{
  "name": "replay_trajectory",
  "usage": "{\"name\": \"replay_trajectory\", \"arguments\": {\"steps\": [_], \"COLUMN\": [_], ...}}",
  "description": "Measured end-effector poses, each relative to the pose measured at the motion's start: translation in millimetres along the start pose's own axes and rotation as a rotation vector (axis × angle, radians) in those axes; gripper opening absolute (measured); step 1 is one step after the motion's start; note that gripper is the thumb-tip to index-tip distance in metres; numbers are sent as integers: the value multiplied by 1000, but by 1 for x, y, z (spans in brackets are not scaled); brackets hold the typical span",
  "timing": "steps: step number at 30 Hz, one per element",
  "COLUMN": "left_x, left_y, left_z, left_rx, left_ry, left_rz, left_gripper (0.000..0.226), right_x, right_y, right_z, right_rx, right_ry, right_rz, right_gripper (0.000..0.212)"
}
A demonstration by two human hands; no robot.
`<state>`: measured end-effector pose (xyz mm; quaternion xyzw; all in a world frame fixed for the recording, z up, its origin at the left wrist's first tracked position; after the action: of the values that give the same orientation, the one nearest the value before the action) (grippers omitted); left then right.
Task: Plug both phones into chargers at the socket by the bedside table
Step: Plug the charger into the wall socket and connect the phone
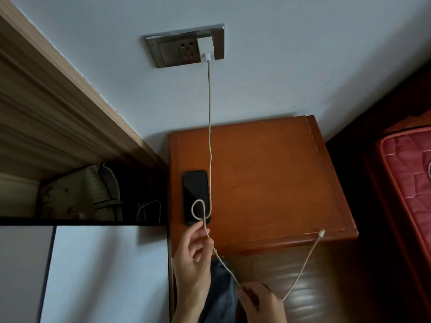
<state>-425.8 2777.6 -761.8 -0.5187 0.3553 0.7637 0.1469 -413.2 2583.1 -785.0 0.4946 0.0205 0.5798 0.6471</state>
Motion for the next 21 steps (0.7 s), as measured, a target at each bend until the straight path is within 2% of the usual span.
{"name": "replay_trajectory", "arguments": {"steps": [6, 9, 11, 14, 15, 17, 21], "left_x": [30, 42, 45, 47, 46, 43, 36], "left_y": [18, 26, 29, 30, 30, 28, 21], "left_z": [17, 20, 20, 18, 16, 13, 0], "left_rx": [-16, -2, 24, 83, 95, 106, 139], "left_ry": [0, 1, -5, 9, 20, 66, 53], "left_rz": [55, 75, 86, 108, 118, 152, 157], "left_gripper": [48, 47, 43, 33, 29, 26, 33], "right_x": [-30, -41, -47, -65, -71, -83, -105], "right_y": [5, 7, 8, 7, 6, 2, -7], "right_z": [-15, -20, -19, -17, -16, -13, -9], "right_rx": [33, 90, 108, 150, 155, 127, 95], "right_ry": [76, 144, 171, 178, 178, 173, 142], "right_rz": [-42, -56, -44, -48, -47, -56, -50], "right_gripper": [3, 10, 6, 18, 13, 3, 10]}}
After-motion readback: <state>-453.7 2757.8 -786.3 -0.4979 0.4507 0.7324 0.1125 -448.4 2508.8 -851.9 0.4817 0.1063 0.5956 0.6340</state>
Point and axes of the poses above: each hand's wrist, its own y-axis away from the middle knuckle, its own z-axis out of the back of the hand, x = y × z, the point moved 7 cm from there along -y, towards the middle knuckle
